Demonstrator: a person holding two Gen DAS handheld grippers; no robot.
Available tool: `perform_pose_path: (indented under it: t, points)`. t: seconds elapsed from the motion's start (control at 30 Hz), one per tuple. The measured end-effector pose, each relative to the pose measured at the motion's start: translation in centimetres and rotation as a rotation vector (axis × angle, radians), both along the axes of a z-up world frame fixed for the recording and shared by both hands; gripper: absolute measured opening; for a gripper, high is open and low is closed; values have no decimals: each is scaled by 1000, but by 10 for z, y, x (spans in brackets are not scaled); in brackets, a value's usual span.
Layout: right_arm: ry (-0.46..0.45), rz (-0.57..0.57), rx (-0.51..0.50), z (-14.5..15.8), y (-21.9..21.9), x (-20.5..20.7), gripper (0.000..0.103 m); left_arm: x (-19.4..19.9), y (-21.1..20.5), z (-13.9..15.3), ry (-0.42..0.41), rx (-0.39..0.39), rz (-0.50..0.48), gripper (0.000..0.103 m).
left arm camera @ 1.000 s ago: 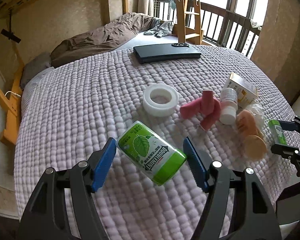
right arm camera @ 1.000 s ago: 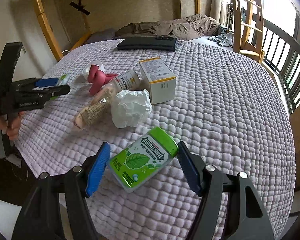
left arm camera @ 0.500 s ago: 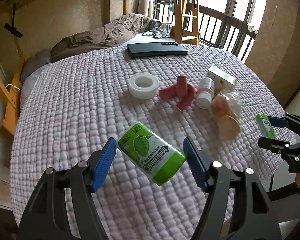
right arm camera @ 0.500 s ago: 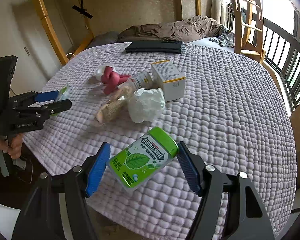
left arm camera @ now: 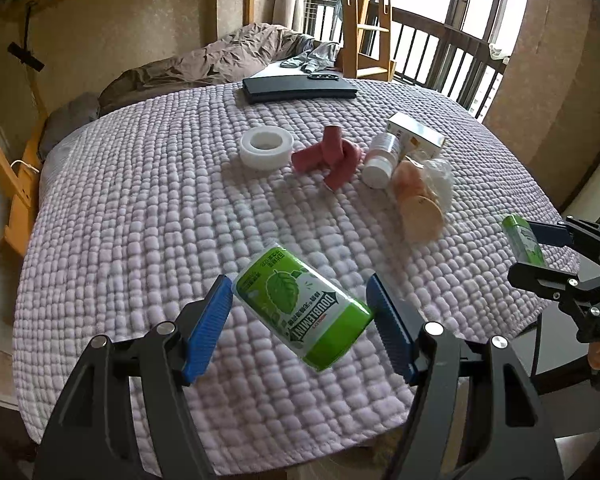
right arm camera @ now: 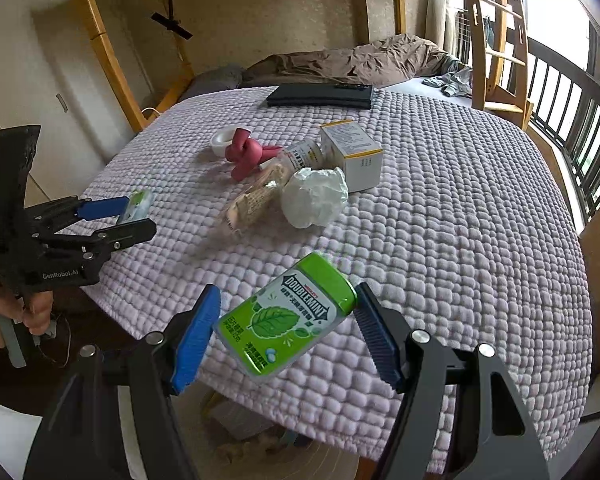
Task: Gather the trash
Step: 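Carry the mint tin and green tube toward the white trash bin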
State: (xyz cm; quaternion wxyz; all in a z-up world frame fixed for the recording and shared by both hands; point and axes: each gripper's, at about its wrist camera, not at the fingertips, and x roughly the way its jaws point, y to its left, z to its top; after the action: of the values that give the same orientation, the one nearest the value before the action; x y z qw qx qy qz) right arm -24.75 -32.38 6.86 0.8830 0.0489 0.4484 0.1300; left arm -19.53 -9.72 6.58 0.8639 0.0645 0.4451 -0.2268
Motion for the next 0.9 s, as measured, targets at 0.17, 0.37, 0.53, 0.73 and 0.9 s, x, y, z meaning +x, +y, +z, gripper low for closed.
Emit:
perform_pose_path:
  t: [0.17, 0.37, 0.53, 0.73, 0.9]
  points:
    - [-1, 8, 7, 3, 2, -8, 68, -11, -2, 4, -2, -7, -11, 70]
    - [2, 25, 16, 6, 5, -21, 68, -28, -2, 8, 7, -25, -27, 70]
    - [7, 37, 28, 8, 7, -32, 68, -40, -4, 10, 15, -37, -45, 70]
    - [13, 48, 38, 8, 10, -40, 68, -51, -8, 11, 21, -35, -63, 70]
    - [14, 54, 47, 10, 10, -46, 68, -58, -8, 12, 27, -36, -70, 70]
